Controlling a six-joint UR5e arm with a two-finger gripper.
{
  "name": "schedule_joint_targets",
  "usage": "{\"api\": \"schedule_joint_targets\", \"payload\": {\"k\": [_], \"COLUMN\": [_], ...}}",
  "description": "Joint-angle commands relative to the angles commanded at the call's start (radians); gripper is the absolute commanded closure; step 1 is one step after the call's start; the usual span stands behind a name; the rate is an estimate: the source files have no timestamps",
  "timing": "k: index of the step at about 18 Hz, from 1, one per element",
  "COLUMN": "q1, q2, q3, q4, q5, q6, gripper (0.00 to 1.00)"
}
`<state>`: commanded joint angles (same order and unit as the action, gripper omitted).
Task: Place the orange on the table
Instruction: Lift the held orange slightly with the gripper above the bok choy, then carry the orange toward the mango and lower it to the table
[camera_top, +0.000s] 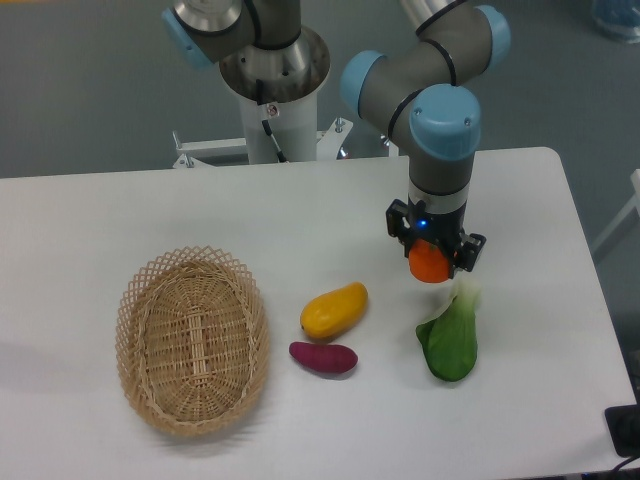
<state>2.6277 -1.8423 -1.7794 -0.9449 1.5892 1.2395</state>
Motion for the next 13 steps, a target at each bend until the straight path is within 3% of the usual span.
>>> {"api": "schedule_joint_targets", "payload": {"k": [4,8,13], "q1": [0.014,0.021,0.023], "q2": [0.003,0.047,0.067], "q3": [-0.029,-0.13,-0.187], "q4": [0.003,0.008,0.025], "q5": [-0.002,-0.002,-0.005], "q6": [0.005,0.095,0.14], "gripper": [0.34,0.35,0.36]}}
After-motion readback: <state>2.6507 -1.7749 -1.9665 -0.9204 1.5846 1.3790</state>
